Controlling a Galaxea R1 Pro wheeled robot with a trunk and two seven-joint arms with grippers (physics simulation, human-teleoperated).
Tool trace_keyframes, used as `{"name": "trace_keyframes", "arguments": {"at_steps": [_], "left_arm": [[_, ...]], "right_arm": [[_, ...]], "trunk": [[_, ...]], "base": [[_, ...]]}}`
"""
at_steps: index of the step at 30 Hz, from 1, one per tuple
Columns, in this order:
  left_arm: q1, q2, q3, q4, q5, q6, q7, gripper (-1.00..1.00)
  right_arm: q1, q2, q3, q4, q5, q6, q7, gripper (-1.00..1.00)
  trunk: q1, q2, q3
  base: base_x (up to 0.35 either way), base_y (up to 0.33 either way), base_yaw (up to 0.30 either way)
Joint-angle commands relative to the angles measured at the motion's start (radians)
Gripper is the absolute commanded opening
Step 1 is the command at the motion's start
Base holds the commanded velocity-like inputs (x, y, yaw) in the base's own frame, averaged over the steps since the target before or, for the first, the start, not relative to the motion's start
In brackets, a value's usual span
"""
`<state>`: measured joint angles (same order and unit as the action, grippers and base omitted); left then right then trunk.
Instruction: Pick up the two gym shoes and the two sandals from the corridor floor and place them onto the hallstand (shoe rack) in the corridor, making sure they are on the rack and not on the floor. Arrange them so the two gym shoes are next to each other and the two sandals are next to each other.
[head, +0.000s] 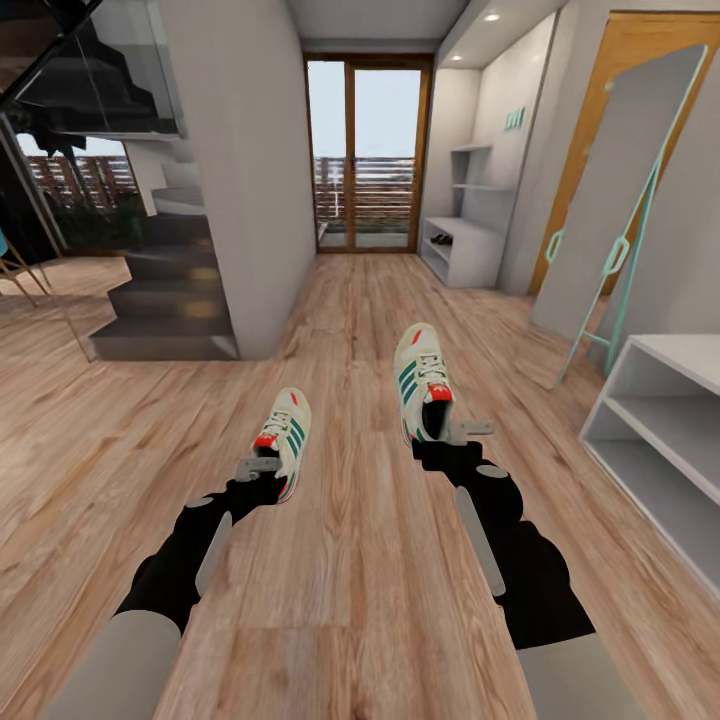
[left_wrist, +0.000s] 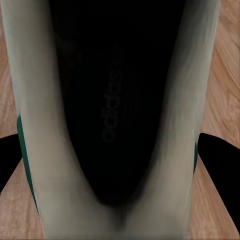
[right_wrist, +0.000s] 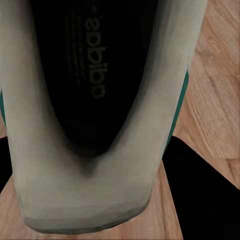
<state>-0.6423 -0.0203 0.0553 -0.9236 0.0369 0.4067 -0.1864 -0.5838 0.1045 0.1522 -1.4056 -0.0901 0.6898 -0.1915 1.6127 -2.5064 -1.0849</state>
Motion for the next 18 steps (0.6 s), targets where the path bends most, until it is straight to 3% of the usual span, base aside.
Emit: {"name": "trace_keyframes", "arguments": {"at_steps": [1,18], "left_arm": [[0.0,-0.001,0.004,-0.001,0.005,0.007,-0.005,-1.0],[0.0,-0.001,0.005,-0.001,0.005,0.007,-0.005,-1.0]], "right_arm": [[-0.001,0.0,0.001,-0.001,-0.01,0.004,-0.009,-1.0],[-0.001,0.0,0.001,-0.001,-0.011,0.005,-0.009,-1.0]], "trunk": [[0.0,0.0,-0.001],[0.0,0.0,-0.001]], "base": [[0.286,0.0,0.0],[0.281,0.0,0.0]]}}
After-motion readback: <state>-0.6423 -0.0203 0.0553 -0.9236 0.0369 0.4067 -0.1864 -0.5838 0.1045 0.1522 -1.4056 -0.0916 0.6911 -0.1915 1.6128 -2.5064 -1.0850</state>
